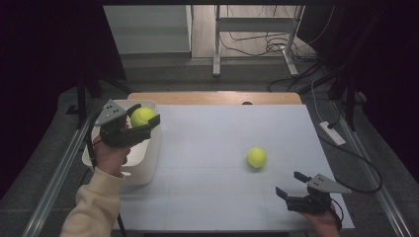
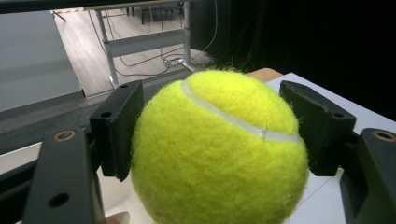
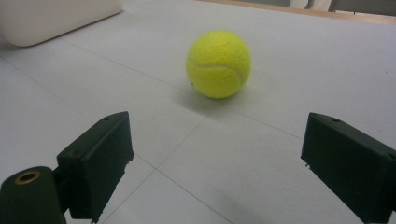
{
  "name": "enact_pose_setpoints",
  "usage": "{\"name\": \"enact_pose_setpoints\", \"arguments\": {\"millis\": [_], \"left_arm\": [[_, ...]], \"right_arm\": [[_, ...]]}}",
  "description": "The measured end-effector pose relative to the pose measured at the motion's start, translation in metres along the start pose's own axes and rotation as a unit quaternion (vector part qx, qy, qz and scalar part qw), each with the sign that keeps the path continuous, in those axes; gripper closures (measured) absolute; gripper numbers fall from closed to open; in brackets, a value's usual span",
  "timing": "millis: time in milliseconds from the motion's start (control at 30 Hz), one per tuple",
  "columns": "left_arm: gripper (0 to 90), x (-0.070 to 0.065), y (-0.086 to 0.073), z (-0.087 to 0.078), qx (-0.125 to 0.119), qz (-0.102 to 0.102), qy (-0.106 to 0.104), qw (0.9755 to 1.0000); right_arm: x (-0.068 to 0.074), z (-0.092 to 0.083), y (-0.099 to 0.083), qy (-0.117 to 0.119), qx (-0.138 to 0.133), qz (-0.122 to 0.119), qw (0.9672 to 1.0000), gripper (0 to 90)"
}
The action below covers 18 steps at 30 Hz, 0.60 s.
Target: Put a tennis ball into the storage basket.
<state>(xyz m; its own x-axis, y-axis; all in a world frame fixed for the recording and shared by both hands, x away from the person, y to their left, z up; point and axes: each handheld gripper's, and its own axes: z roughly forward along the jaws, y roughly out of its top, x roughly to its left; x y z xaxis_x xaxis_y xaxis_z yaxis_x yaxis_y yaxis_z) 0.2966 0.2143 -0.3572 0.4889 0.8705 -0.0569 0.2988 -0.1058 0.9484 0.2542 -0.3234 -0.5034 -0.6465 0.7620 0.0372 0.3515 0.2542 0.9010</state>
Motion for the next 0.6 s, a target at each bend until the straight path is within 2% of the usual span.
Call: {"name": "enact_pose_setpoints", "arguments": {"millis": [600], "left_arm": [[26.5,0.014,0.000,0.001,0.007,-0.013,0.014,0.9998]], "right_arm": [[0.000,0.000,0.000,0.000,0.000,0.001,1.0000,8.7]]}}
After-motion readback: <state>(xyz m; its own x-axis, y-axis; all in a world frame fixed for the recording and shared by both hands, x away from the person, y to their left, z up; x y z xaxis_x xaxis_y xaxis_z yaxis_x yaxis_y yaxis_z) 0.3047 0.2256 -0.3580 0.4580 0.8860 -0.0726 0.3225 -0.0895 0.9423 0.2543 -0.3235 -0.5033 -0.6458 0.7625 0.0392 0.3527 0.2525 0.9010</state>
